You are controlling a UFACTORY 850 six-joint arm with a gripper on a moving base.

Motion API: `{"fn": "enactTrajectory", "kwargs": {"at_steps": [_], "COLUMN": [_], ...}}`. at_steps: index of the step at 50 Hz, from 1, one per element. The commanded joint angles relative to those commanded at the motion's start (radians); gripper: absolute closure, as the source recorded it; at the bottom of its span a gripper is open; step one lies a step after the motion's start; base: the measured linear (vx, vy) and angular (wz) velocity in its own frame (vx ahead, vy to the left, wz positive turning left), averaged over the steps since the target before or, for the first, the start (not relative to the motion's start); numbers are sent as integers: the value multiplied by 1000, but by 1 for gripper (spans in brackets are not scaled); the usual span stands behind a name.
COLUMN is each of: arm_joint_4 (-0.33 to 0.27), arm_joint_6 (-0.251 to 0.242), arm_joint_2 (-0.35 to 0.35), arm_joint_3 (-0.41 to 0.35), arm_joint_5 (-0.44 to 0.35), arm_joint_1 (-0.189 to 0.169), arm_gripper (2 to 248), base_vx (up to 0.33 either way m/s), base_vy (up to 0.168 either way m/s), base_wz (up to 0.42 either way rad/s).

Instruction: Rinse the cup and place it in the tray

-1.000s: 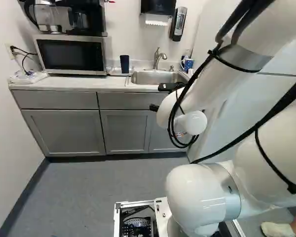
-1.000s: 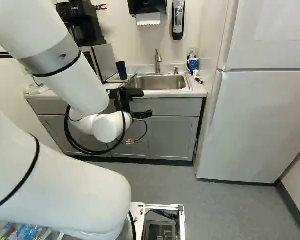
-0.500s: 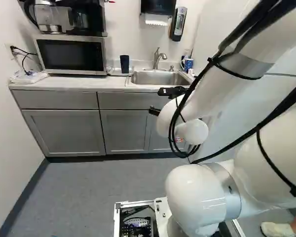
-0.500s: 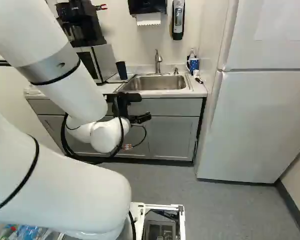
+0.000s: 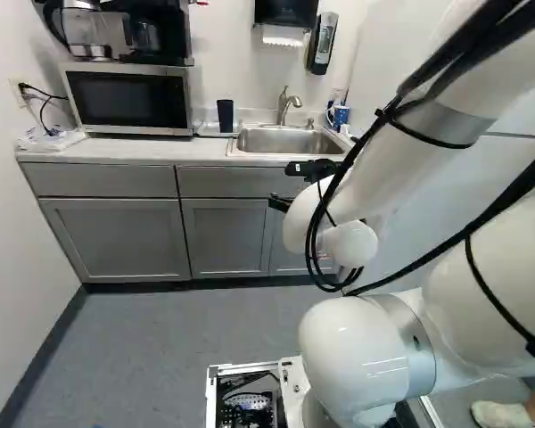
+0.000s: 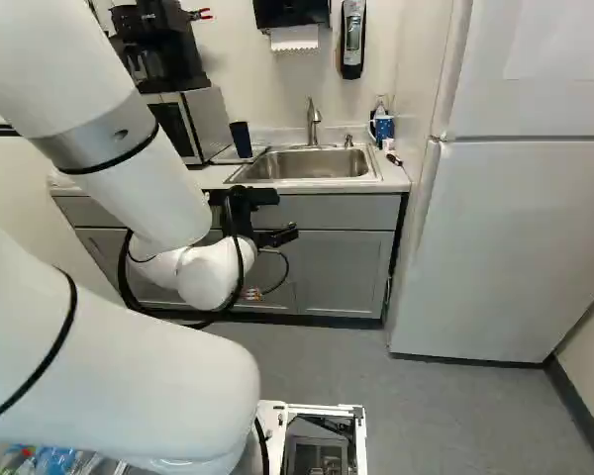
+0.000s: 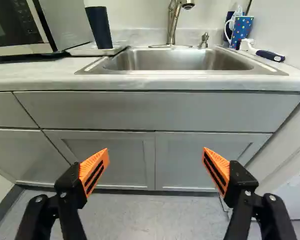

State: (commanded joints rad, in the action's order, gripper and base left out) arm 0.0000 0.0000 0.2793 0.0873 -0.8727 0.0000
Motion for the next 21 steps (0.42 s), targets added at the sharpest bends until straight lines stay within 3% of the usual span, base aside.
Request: {"fn": "enactTrajectory", "kwargs": {"at_steps": [21], "arm_joint_4": [0], "arm_joint_6": [0], "arm_joint_2": [0], "arm_joint_3": [0], "arm_joint_5": [0], "arm_joint_1": [0], "arm_gripper": [3], "base_vx": [0], "base_vy": [0], "base_wz": [0]}}
